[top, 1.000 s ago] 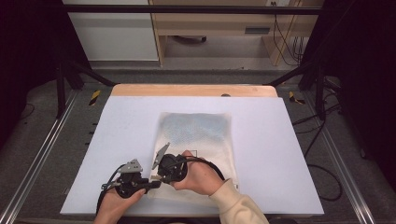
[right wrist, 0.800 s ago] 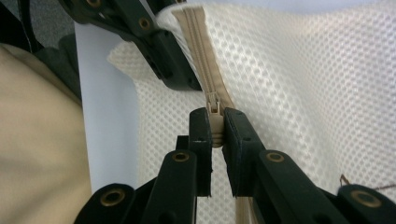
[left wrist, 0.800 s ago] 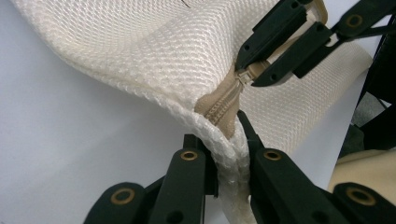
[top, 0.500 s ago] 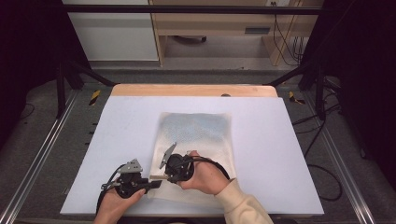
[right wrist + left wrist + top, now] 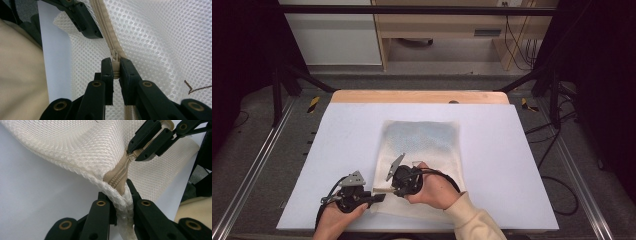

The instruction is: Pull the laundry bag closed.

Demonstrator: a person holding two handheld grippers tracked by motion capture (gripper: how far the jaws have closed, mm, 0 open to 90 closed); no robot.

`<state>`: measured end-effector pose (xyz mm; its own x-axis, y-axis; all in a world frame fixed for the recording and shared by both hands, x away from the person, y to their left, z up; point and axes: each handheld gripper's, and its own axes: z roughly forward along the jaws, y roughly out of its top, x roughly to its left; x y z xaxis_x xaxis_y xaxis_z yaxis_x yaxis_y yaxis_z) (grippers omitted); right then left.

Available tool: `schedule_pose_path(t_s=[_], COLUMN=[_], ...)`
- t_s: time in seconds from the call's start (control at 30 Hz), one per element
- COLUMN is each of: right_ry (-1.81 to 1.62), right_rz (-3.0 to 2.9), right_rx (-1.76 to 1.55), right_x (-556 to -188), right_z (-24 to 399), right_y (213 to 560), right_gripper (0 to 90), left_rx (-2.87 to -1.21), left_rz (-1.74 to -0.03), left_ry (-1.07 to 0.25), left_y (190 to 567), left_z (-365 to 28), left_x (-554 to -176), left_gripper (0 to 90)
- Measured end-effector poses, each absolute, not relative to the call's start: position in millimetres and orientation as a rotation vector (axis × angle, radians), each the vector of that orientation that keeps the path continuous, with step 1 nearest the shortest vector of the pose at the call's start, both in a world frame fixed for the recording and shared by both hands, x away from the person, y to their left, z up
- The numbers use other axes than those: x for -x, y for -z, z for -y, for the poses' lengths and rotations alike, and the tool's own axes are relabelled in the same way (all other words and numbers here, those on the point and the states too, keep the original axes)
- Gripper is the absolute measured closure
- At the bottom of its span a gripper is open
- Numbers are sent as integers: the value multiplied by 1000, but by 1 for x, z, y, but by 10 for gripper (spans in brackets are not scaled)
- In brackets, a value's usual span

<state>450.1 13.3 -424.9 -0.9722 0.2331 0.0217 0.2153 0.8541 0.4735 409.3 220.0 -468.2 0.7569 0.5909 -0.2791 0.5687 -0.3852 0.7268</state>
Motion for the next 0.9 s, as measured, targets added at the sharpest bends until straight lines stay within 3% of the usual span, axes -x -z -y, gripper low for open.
schedule_pose_path(t_s=[0.9], right_ry=[-753], right_rz=[-2989], right_rx=[-372], right_x=[-450], right_z=[-6], right_y=[422], right_gripper=[823], left_rx=[-2081], left_rz=[-847], left_ry=[-23], left_y=[469], left_z=[-217], left_x=[-408], left_gripper=[845])
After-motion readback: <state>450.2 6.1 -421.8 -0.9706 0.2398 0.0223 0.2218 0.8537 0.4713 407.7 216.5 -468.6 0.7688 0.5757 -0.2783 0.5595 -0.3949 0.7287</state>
